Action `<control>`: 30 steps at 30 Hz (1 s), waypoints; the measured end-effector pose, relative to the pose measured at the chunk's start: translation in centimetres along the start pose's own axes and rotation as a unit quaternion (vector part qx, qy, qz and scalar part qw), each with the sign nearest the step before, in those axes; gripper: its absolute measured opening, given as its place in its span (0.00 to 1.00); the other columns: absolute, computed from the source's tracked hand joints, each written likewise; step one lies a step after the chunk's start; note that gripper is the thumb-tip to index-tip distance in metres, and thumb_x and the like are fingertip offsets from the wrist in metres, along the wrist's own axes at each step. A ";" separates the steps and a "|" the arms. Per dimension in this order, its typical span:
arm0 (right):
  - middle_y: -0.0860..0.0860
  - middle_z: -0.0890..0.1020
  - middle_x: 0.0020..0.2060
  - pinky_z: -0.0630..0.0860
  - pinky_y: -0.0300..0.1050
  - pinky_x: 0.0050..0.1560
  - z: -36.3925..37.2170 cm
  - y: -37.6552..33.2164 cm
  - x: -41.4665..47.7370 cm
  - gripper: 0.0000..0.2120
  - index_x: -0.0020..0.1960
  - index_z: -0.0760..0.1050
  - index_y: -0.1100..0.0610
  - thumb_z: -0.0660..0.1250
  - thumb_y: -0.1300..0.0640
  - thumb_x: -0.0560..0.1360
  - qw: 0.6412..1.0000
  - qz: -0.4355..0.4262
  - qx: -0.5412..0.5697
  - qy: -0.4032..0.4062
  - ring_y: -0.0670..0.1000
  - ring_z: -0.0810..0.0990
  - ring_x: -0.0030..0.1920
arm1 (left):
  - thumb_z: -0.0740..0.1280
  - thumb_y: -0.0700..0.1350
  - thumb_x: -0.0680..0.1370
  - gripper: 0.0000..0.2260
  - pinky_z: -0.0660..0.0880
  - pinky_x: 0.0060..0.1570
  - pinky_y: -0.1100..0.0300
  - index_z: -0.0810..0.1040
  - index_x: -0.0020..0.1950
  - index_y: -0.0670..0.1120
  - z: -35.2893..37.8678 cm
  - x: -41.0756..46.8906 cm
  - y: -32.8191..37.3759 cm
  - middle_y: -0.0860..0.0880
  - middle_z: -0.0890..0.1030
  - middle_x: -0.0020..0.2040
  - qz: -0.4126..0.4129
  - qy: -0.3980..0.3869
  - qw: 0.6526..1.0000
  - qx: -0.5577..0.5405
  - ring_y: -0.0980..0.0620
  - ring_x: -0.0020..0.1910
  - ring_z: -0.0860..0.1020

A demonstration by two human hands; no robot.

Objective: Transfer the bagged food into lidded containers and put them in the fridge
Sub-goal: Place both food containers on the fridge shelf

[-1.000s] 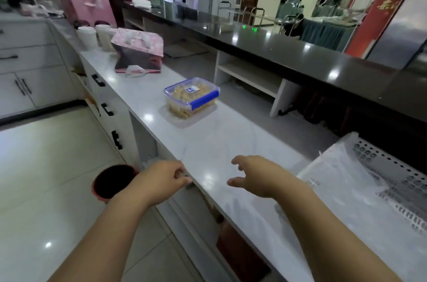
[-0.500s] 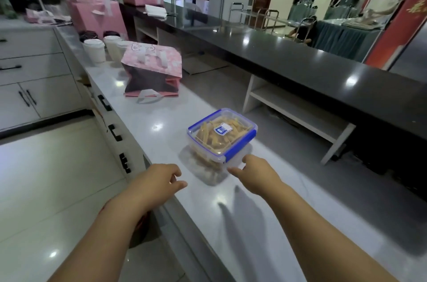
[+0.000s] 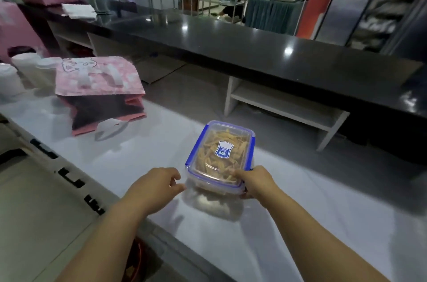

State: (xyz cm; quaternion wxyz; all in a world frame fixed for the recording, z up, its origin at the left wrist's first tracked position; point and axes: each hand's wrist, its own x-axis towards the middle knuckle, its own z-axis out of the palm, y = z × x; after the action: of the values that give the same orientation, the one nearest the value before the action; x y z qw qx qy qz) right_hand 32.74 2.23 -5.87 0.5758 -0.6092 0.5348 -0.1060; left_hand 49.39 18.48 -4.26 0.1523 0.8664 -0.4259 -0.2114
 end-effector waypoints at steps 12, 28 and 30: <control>0.49 0.77 0.40 0.72 0.38 0.30 -9.7 5.8 -8.0 0.13 0.49 0.70 0.56 0.67 0.47 0.74 0.980 0.020 0.001 0.196 0.47 0.78 0.36 | 0.64 0.58 0.76 0.17 0.74 0.48 0.62 0.75 0.61 0.52 3.8 1.7 8.3 0.54 0.80 0.54 0.164 -0.076 0.981 0.064 0.56 0.47 0.78; 0.50 0.83 0.38 0.78 0.43 0.35 -26.9 17.6 -36.0 0.13 0.44 0.77 0.58 0.68 0.47 0.73 0.883 -0.096 0.059 0.456 0.47 0.83 0.37 | 0.64 0.56 0.76 0.15 0.75 0.47 0.60 0.76 0.60 0.51 11.0 -15.9 30.8 0.56 0.78 0.49 0.417 -0.067 0.906 0.015 0.56 0.47 0.77; 0.50 0.83 0.37 0.77 0.39 0.34 -28.8 20.0 -39.5 0.12 0.44 0.77 0.58 0.68 0.48 0.73 0.861 -0.096 0.069 0.494 0.46 0.83 0.37 | 0.63 0.54 0.77 0.13 0.73 0.43 0.61 0.77 0.58 0.51 12.5 -19.4 33.7 0.55 0.79 0.48 0.460 -0.070 0.885 -0.020 0.56 0.45 0.77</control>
State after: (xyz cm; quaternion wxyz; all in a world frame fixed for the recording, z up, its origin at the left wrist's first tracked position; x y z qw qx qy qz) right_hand -15.36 20.57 6.11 0.2631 -0.4839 0.6798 -0.4842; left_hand 9.88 13.06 4.55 0.2197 0.5529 -0.7819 -0.1863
